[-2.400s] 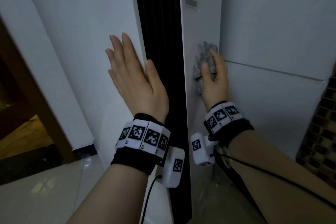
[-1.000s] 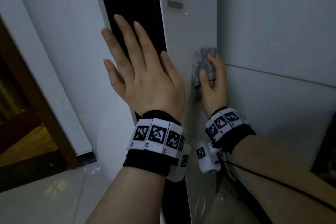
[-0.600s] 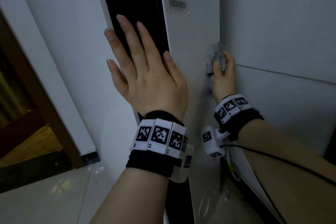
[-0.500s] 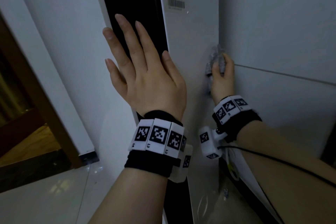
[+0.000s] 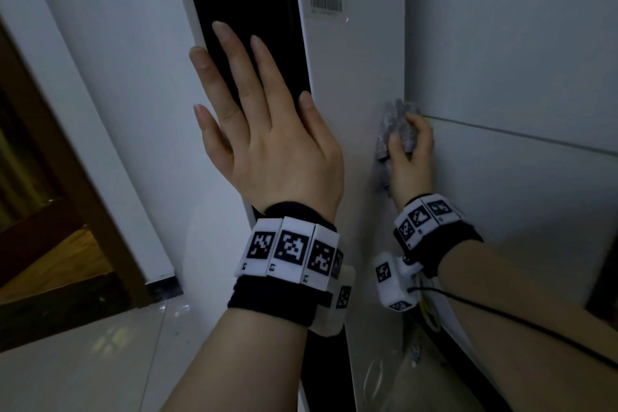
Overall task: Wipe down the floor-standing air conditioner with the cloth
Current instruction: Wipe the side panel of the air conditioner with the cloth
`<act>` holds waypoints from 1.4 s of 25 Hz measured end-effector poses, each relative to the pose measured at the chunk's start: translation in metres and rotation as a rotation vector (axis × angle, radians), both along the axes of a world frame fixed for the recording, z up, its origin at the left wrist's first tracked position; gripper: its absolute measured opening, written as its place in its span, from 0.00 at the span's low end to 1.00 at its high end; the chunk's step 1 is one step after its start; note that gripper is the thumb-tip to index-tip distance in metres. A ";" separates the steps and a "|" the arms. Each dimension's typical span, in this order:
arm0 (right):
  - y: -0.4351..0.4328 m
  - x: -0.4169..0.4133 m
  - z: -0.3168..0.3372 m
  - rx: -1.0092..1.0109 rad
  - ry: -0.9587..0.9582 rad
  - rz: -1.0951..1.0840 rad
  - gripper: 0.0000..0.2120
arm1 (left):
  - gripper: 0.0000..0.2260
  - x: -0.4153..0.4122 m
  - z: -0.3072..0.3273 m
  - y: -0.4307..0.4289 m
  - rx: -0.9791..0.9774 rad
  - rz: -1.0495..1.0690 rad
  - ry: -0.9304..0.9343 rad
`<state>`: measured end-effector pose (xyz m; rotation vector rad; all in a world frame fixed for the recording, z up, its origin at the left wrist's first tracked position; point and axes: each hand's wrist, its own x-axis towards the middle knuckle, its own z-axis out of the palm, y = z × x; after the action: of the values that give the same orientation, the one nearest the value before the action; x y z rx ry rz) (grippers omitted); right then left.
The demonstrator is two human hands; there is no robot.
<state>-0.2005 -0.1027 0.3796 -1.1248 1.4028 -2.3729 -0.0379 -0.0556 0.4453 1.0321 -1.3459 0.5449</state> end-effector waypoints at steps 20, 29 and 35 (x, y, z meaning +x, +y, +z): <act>0.028 0.047 -0.028 -0.007 0.243 0.023 0.20 | 0.25 0.018 -0.004 0.008 -0.076 -0.252 -0.005; 0.037 0.070 -0.039 -0.040 0.300 -0.002 0.19 | 0.26 0.036 -0.015 0.008 -0.031 -0.456 0.087; 0.039 0.075 -0.039 -0.029 0.226 0.011 0.19 | 0.26 0.047 -0.029 0.002 0.071 -0.498 0.105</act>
<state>-0.1255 -0.0635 0.3408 -1.4431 1.4274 -2.3257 0.0091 -0.0539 0.4158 0.7302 -1.4689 0.0703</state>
